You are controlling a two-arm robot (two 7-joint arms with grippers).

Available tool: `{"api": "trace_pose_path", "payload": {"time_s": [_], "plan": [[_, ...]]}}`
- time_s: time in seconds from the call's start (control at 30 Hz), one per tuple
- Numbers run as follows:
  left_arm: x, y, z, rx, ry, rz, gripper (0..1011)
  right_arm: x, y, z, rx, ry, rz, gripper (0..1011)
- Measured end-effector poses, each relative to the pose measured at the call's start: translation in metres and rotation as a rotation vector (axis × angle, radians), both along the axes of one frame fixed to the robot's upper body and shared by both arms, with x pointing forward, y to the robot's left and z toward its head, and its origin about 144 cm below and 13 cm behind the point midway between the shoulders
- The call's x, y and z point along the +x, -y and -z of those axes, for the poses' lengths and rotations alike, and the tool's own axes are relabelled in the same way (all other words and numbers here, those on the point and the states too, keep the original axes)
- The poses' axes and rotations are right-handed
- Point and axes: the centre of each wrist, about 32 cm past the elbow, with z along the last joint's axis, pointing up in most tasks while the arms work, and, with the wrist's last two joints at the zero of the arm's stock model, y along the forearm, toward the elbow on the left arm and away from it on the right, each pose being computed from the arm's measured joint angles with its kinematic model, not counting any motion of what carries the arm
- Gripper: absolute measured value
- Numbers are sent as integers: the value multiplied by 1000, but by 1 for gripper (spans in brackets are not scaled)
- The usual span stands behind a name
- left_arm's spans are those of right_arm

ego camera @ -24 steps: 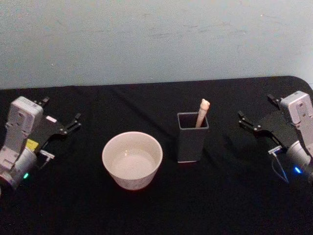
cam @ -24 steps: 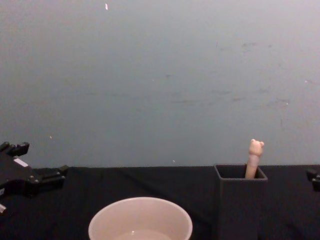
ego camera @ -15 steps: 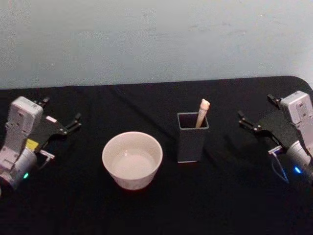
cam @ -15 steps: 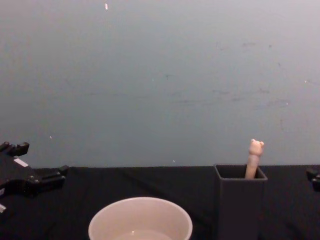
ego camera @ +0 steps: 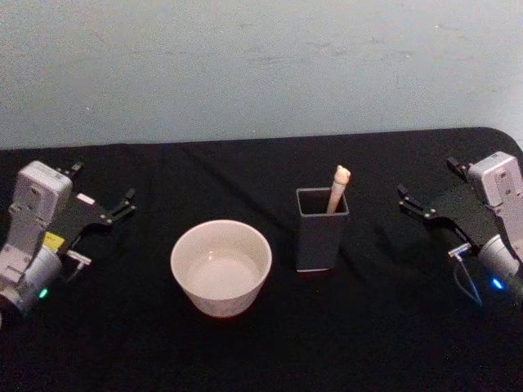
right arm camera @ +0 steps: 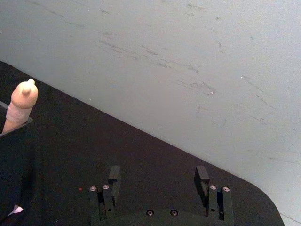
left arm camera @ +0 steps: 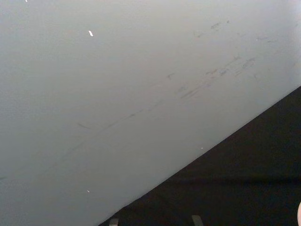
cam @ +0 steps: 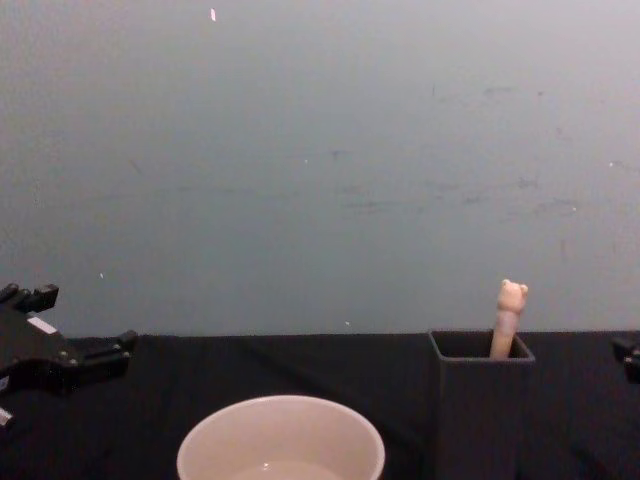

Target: Pick up the stirring spoon with one hand, stir inside the cup, then place it back in its original position.

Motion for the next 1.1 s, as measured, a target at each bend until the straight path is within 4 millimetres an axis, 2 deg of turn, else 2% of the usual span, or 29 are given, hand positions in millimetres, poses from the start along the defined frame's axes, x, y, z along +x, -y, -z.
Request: {"api": "trace_pose_path", "payload": {"time_s": [1.1], "plan": [[0, 0, 0, 0, 0, 0, 1001, 0, 0, 0, 0, 0, 0, 1000]]}}
